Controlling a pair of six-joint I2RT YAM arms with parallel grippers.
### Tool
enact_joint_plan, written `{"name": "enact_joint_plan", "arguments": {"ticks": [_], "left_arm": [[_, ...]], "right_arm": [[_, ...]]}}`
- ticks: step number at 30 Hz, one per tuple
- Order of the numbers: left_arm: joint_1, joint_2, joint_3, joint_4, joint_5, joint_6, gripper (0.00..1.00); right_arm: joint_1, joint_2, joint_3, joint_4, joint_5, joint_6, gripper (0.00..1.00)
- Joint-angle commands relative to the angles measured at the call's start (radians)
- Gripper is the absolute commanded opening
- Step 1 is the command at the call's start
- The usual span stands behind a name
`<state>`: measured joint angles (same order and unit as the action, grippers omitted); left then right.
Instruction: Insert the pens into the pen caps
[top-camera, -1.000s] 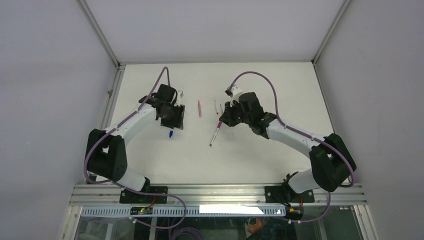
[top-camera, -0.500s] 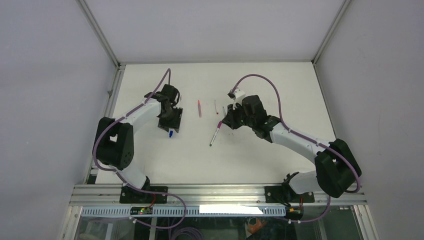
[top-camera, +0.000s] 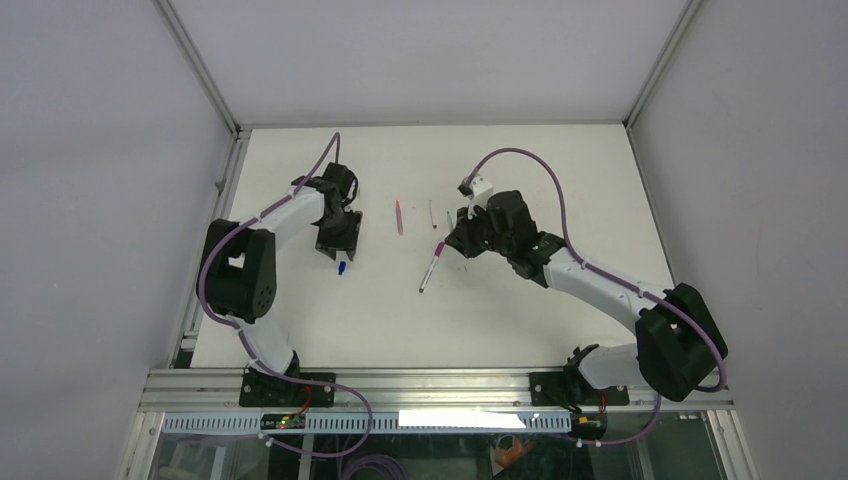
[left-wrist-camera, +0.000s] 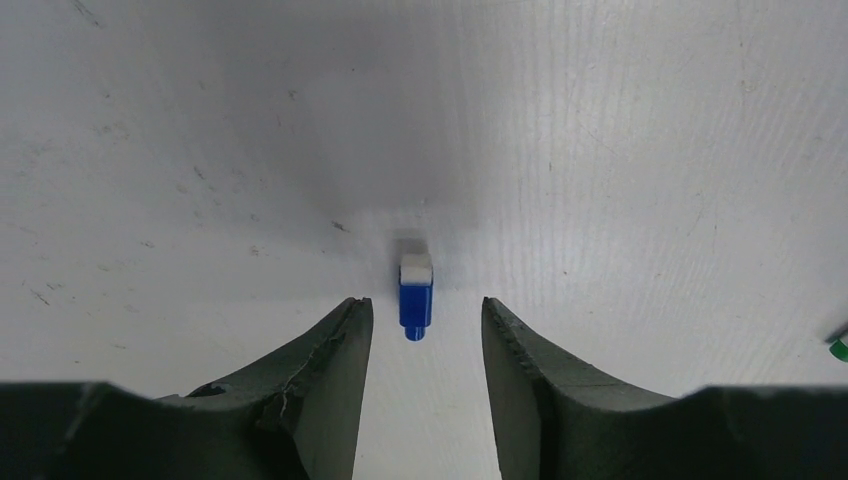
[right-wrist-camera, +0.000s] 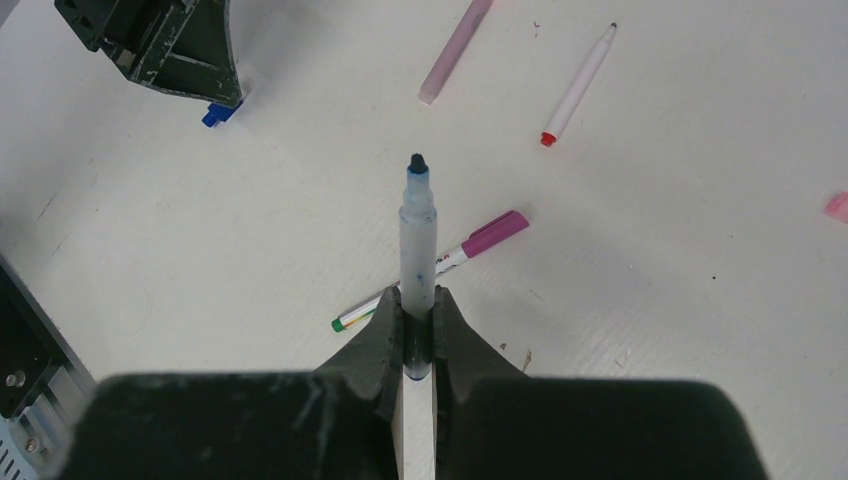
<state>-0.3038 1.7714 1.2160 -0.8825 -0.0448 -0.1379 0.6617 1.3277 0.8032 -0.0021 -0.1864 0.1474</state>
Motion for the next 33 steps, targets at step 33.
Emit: {"name": "enact_joint_plan", "arguments": {"ticks": [33], "left_arm": [[0.032, 0.116, -0.013, -0.004, 0.036, 0.046, 0.12]], "right_arm": [[-0.011, -0.054, -0.028, 0.057, 0.001, -0.007, 0.00]]}}
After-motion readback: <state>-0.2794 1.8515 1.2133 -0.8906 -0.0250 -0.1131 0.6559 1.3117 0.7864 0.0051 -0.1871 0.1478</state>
